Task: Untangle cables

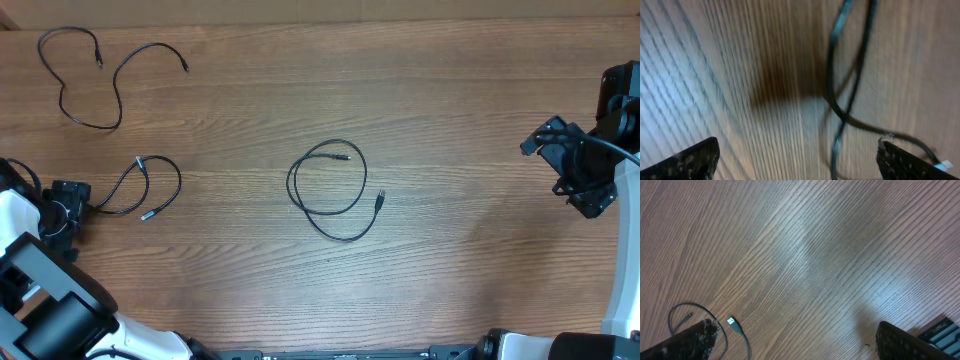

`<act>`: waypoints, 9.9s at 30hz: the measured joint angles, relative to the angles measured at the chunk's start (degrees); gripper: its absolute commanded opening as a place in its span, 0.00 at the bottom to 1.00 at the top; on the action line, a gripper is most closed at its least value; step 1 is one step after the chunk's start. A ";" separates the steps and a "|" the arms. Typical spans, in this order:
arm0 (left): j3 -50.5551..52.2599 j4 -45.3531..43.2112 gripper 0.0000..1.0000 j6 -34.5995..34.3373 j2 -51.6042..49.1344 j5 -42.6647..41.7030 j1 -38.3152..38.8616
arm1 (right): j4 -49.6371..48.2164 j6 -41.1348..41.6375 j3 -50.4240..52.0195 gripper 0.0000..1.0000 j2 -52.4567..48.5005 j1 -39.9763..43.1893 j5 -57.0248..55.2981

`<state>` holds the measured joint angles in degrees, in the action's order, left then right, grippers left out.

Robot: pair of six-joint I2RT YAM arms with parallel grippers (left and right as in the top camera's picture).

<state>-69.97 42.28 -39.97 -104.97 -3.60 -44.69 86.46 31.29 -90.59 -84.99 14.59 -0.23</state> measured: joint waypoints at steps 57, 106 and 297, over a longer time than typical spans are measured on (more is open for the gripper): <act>-8.50 -13.84 0.23 -2.80 -13.88 1.99 9.03 | 0.00 0.00 0.00 1.00 0.00 0.00 0.00; -31.80 44.85 1.00 19.65 19.93 -18.34 46.25 | 0.00 0.02 0.00 1.00 0.00 0.00 0.02; -17.49 51.39 1.00 11.89 21.05 -6.80 19.52 | -39.54 -35.36 7.78 0.75 -34.53 -62.20 2.38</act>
<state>-87.46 93.67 -28.08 -83.92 -10.39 -25.17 46.92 -4.08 -82.81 -119.52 -47.62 2.15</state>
